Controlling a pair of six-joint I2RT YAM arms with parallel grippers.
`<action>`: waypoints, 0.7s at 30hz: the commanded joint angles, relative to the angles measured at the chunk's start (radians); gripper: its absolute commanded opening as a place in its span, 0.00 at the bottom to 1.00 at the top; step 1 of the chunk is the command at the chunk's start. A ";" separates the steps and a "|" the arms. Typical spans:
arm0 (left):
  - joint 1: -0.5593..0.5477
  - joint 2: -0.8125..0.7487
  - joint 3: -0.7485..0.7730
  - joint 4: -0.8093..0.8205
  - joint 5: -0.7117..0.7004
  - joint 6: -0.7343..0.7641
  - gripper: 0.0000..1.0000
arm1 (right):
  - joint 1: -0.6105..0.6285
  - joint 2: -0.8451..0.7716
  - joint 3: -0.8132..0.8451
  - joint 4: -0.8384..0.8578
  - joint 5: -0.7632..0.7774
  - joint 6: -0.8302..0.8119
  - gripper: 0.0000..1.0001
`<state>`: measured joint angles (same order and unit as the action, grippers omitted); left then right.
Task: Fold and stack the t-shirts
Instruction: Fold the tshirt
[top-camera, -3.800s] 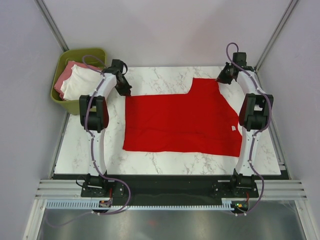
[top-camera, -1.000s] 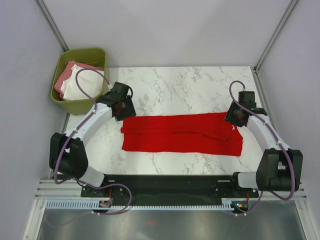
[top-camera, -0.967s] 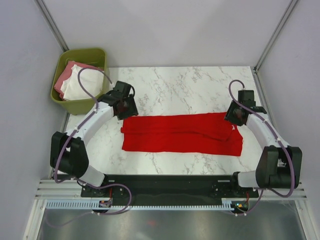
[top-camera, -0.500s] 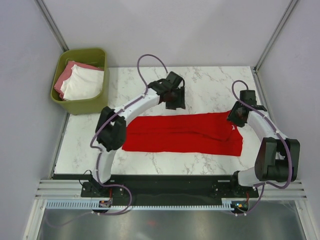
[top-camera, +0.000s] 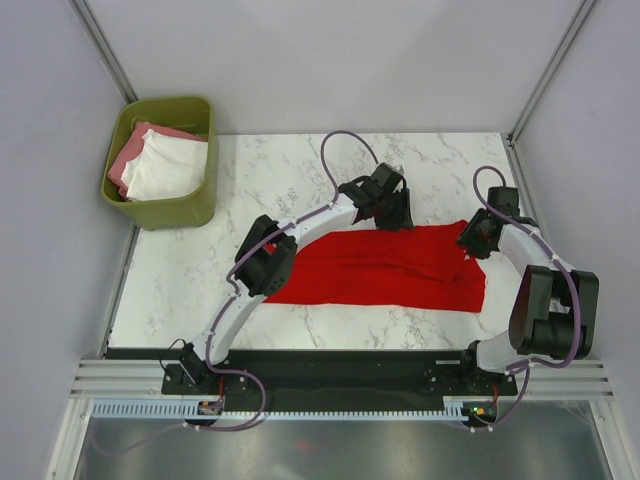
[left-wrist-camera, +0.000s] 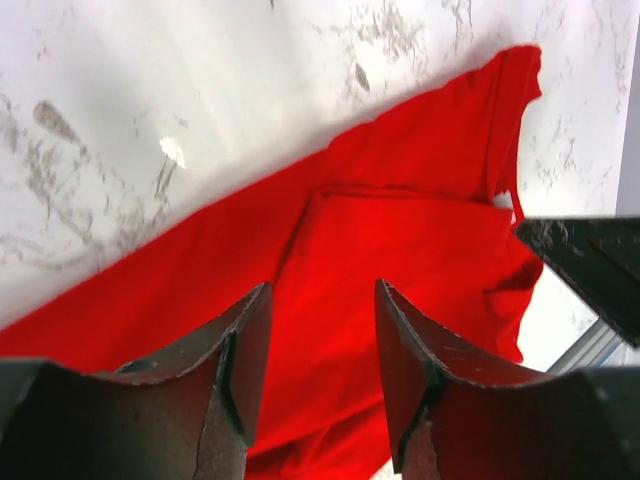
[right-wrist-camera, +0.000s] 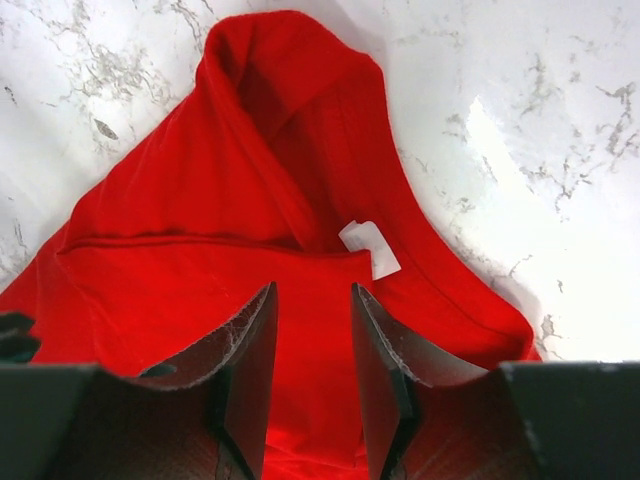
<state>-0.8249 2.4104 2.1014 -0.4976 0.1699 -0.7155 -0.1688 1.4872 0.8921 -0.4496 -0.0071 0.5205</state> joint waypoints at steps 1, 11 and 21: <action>0.003 0.042 0.089 0.083 0.033 -0.047 0.52 | -0.006 0.005 -0.004 0.045 -0.034 0.015 0.43; -0.003 0.168 0.175 0.080 0.025 -0.087 0.43 | -0.012 -0.011 -0.008 0.046 -0.042 0.003 0.42; -0.014 0.168 0.197 0.083 0.028 -0.081 0.09 | -0.015 0.042 -0.024 0.057 -0.025 -0.014 0.47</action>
<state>-0.8299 2.5855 2.2471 -0.4454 0.1795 -0.7837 -0.1795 1.5066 0.8715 -0.4179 -0.0372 0.5194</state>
